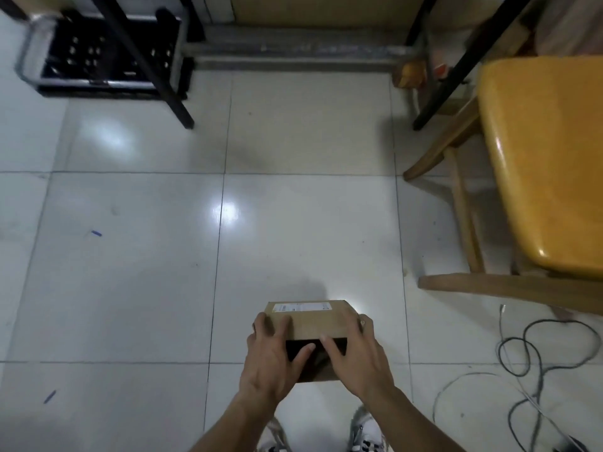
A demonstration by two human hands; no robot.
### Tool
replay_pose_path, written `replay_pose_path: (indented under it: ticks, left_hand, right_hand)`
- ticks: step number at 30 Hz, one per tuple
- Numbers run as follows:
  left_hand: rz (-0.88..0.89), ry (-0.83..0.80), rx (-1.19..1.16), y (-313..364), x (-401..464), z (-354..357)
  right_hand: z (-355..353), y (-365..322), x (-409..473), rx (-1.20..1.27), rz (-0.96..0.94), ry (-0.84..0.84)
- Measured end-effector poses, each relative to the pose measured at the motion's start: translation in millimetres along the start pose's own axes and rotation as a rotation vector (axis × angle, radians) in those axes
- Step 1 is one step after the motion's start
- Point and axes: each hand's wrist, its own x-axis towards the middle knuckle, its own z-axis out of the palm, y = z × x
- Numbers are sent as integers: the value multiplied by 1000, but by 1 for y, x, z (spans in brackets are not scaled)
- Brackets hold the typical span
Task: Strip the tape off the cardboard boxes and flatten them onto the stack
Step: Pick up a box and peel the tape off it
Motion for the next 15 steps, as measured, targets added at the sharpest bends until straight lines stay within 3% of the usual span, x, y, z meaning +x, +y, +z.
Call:
replay_pose_path:
  ticks: [15]
  left_hand:
    - [79,18,207,174,-145,-357]
  right_hand:
    - [-261,-253,-185,-2,60,244]
